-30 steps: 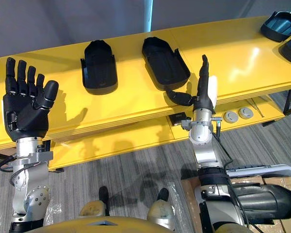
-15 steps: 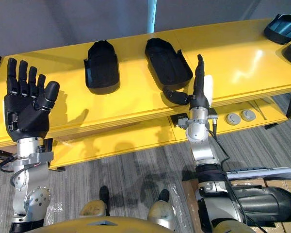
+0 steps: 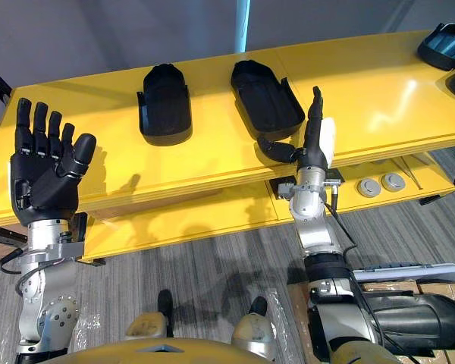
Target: Walk over and take three plastic housings, then place them on the shelf
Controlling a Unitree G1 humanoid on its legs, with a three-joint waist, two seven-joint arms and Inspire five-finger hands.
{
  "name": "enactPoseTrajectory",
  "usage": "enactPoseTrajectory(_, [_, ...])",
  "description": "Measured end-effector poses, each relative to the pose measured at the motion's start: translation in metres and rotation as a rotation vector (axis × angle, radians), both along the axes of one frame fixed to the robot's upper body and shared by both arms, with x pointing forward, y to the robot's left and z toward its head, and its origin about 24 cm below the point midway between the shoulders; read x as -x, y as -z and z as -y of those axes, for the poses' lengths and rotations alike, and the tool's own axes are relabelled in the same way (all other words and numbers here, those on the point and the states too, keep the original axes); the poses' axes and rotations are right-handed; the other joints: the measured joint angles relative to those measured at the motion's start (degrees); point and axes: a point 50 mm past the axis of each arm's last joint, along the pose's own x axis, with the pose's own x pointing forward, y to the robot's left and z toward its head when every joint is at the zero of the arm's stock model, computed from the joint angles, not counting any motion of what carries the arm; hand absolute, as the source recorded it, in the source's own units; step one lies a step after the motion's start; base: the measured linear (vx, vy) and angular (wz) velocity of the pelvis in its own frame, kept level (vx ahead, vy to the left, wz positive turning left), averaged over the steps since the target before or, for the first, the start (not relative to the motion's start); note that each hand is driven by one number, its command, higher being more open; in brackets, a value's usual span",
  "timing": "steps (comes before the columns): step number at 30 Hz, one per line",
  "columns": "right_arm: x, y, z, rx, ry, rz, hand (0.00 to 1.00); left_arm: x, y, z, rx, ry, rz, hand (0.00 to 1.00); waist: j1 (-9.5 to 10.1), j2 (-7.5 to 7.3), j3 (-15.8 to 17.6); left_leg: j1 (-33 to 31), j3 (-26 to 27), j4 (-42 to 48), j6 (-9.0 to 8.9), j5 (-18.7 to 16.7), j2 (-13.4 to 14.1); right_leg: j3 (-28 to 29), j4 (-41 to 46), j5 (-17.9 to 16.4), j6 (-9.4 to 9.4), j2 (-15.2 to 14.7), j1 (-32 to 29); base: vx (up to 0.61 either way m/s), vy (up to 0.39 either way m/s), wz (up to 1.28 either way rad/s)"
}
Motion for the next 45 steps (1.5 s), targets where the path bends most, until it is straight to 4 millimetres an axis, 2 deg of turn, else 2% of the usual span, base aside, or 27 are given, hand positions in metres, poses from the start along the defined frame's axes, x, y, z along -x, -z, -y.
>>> enactPoseTrajectory(7, [-0.005, -0.008, -0.002, -0.001, -0.002, 0.025, 1.0, 0.0, 0.0, 0.0, 0.0, 0.002, -0.003, 1.0, 0.23, 0.24, -0.05, -0.28, -0.34, -0.03, 0.03, 0.16, -0.03, -0.32, 0.0, 0.0, 0.0, -0.03, -0.05, 0.0, -0.001, 0.02])
enactPoseTrajectory(16, [-0.005, -0.008, -0.003, 0.017, 0.008, 0.032, 1.0, 0.0, 0.0, 0.002, -0.01, 0.022, 0.005, 1.0, 0.57, 0.81, -0.37, -0.12, -0.35, -0.13, 0.03, 0.17, -0.14, -0.33, -0.01, 0.03, 0.01, -0.13, 0.05, 0.0, 0.0, 0.0])
enactPoseTrajectory(20, [0.013, -0.017, -0.009, 0.046, -0.025, 0.104, 1.0, 0.0, 0.001, 0.003, -0.01, 0.03, 0.0, 1.0, 0.53, 0.8, -0.37, 0.42, 0.2, -0.4, 0.03, 0.15, -0.13, 0.14, -0.03, 0.07, 0.04, -0.11, 0.11, 0.0, 0.0, -0.06])
enactPoseTrajectory(26, [0.064, -0.028, -0.017, 0.051, -0.118, 0.21, 1.0, 0.01, 0.013, 0.001, -0.01, 0.022, -0.062, 1.0, -0.48, 0.6, -0.71, 1.9, 2.74, -0.45, -0.22, -0.73, 0.34, 2.38, -1.35, 0.43, 0.46, 0.6, 0.54, 0.0, 0.0, -0.19])
enactPoseTrajectory(28, [0.08, -0.029, -0.013, 0.072, -0.133, 0.205, 1.0, 0.012, 0.014, 0.001, -0.01, 0.018, -0.07, 1.0, -1.24, 0.1, -1.55, 1.93, 3.46, -0.46, -0.28, -1.05, 0.42, 2.88, -2.14, 0.52, 0.61, 0.83, 0.51, 0.01, -0.003, -0.18])
enactPoseTrajectory(32, [0.097, -0.026, -0.001, 0.128, -0.142, 0.142, 1.0, 0.012, 0.014, -0.001, -0.012, 0.013, -0.07, 1.0, -2.33, -1.41, -2.69, 2.72, 5.63, -0.45, -0.43, -1.88, 0.61, 4.85, -3.17, 1.13, 0.7, 1.28, 0.25, 0.02, 0.008, -0.25])
enactPoseTrajectory(36, [0.102, -0.019, 0.004, 0.18, -0.145, 0.079, 1.0, 0.012, 0.014, -0.003, -0.015, 0.002, -0.071, 1.0, -3.36, -2.28, -3.36, 2.69, 6.18, -0.19, -0.65, -2.33, 1.01, 5.33, -3.16, 1.13, 0.69, 1.67, -0.02, 0.03, 0.0, -0.09])
enactPoseTrajectory(45, [0.095, -0.019, 0.005, 0.314, -0.095, 0.037, 1.0, 0.012, 0.014, -0.004, -0.009, -0.015, -0.08, 1.0, -3.16, -2.32, -3.4, 1.36, 6.39, 0.96, -0.75, -3.15, 1.23, 5.5, -3.11, 1.13, 0.68, 1.8, -1.0, 0.0, -0.001, 0.0])
